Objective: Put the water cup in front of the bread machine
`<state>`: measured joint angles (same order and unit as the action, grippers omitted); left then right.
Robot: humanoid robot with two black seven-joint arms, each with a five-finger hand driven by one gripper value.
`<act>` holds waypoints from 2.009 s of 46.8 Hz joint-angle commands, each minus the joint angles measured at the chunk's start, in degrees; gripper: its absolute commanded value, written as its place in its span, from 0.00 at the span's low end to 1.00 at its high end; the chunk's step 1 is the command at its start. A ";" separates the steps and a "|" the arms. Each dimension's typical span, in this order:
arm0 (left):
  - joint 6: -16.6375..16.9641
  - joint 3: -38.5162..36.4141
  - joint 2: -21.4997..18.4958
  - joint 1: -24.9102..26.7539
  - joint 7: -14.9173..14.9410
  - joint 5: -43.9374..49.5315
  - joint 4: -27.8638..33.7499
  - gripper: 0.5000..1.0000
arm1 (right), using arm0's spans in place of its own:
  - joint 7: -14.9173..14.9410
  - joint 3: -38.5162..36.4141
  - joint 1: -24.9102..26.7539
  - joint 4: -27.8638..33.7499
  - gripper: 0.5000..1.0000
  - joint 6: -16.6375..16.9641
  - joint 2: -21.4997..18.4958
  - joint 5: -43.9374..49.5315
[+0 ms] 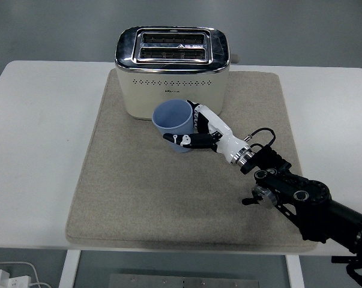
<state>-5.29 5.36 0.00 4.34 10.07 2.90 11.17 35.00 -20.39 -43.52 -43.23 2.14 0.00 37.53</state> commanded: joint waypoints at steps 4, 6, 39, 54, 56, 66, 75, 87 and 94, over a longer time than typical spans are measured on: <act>0.02 0.09 0.00 0.05 0.04 0.09 -0.01 1.00 | 0.00 -0.09 0.19 -0.01 0.66 -0.12 0.00 0.00; 0.02 0.09 0.00 -0.03 0.04 0.09 -0.01 1.00 | 0.00 -0.18 0.19 -0.01 0.70 -0.12 0.00 0.00; -0.07 0.09 0.00 -0.03 -0.05 0.09 -0.10 1.00 | 0.00 -0.88 1.07 -0.10 0.86 -0.03 0.00 0.00; 0.02 0.09 0.00 -0.03 -0.05 0.09 -0.19 1.00 | 0.00 -0.79 1.15 -0.19 0.86 0.06 0.00 0.00; -0.07 0.09 0.00 -0.03 0.04 0.09 -0.27 1.00 | 0.00 -0.62 1.15 -0.36 0.86 0.06 0.00 0.00; 0.02 0.09 0.00 -0.03 -0.05 0.09 -0.19 1.00 | 0.00 -0.53 1.42 -0.54 0.86 0.32 0.00 0.00; 0.02 0.00 0.00 -0.03 0.04 0.09 -0.19 1.00 | 0.00 -0.35 1.77 -0.54 0.86 0.41 0.00 0.00; 0.02 0.09 0.00 -0.03 0.04 0.09 -0.19 1.00 | 0.00 -0.18 1.77 -0.54 0.86 0.41 0.00 0.00; 0.02 0.00 0.00 -0.03 -0.05 0.09 -0.19 1.00 | 0.00 -0.18 1.77 -0.54 0.86 0.50 0.00 0.00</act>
<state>-5.27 5.41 0.00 4.30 10.10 2.99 10.99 35.00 -20.57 -41.75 -43.78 2.63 0.00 37.53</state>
